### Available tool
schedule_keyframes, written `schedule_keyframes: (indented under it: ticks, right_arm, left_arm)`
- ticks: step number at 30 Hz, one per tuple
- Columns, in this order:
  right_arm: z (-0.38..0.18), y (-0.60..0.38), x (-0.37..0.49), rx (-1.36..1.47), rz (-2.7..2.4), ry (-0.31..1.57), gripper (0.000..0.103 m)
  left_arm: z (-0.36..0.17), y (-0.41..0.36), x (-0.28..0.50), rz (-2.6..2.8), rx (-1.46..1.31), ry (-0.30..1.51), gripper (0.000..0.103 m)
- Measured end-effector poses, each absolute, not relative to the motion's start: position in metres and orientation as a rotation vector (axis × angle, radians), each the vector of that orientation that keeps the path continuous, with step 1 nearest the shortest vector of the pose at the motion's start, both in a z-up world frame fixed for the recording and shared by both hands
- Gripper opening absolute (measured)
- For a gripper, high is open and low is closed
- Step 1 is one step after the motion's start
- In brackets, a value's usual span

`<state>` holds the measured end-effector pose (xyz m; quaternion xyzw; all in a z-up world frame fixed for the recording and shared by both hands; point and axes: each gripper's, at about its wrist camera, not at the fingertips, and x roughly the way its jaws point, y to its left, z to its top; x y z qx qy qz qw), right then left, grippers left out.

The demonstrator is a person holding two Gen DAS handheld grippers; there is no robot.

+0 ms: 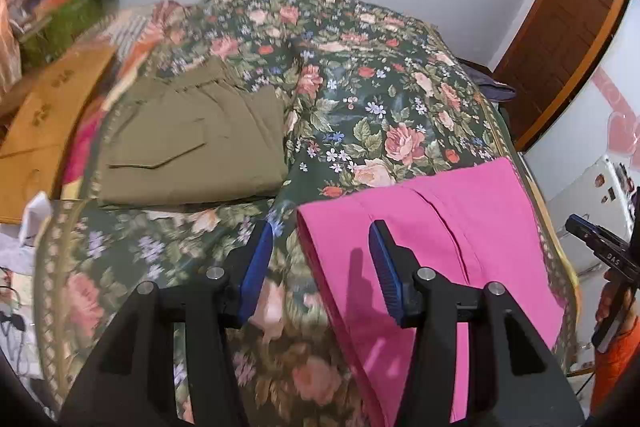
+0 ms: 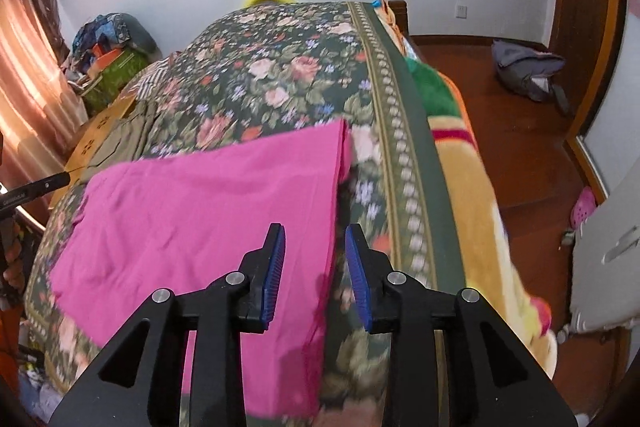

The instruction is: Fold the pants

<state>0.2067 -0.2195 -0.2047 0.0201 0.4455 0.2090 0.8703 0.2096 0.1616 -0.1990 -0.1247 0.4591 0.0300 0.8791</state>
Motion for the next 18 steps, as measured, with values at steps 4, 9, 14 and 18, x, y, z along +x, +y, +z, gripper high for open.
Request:
schedule_keyframes:
  ticks: [4, 9, 14, 18]
  right_arm:
    - [-0.209, -0.215, 0.234, 0.026, 0.423, 0.93, 0.032]
    - [-0.218, -0.206, 0.268, 0.008, 0.421, 0.94, 0.041]
    - [-0.235, -0.195, 0.299, 0.012, 0.44, 0.98, 0.044]
    - [-0.249, -0.191, 0.317, 0.031, 0.451, 1.012, 0.044]
  left_arm:
    - [-0.216, 0.168, 0.234, 0.045, -0.287, 1.002, 0.05]
    - [-0.237, 0.172, 0.257, -0.008, -0.36, 1.06, 0.053]
    - [-0.252, 0.166, 0.27, -0.024, -0.349, 1.086, 0.055]
    - [-0.259, 0.166, 0.274, -0.042, -0.371, 1.086, 0.055]
